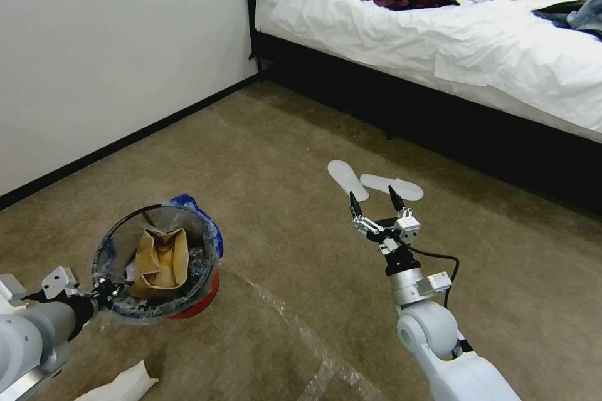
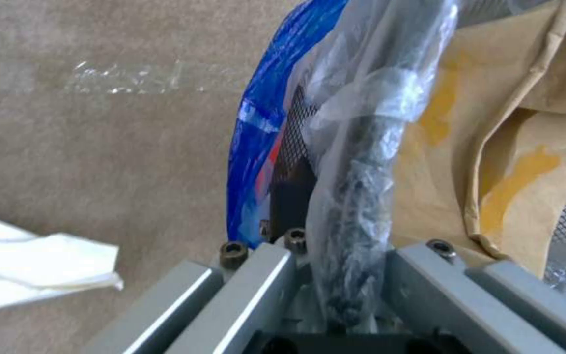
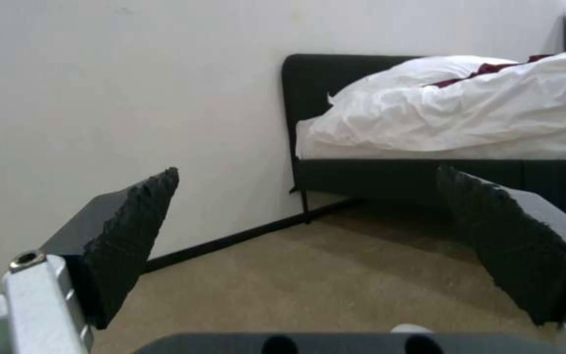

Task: Pick up the trash bin and place the garbage on the floor into it.

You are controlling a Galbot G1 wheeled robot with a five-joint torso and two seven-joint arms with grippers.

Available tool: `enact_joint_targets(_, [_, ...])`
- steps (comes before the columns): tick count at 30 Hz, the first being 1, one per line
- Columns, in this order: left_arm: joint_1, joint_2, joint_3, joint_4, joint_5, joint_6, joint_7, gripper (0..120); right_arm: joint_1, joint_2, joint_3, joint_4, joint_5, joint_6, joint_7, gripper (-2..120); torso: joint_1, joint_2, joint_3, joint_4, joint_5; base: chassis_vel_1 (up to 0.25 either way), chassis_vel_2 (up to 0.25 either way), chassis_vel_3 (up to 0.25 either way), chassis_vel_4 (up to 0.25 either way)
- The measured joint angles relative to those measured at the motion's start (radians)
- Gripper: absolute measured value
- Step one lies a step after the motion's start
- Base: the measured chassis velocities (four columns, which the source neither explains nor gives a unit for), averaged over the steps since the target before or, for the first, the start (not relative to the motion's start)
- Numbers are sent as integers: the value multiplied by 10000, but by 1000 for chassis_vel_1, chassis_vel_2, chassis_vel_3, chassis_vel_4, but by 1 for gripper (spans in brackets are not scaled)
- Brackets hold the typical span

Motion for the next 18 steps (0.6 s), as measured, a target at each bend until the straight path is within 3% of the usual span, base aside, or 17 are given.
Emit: enact_joint_targets(18, [42, -23, 17, -58, 18, -19, 3, 0, -25, -23, -40, 4, -159, 73, 8, 100, -1, 0, 0, 0, 0, -133, 127, 127, -131])
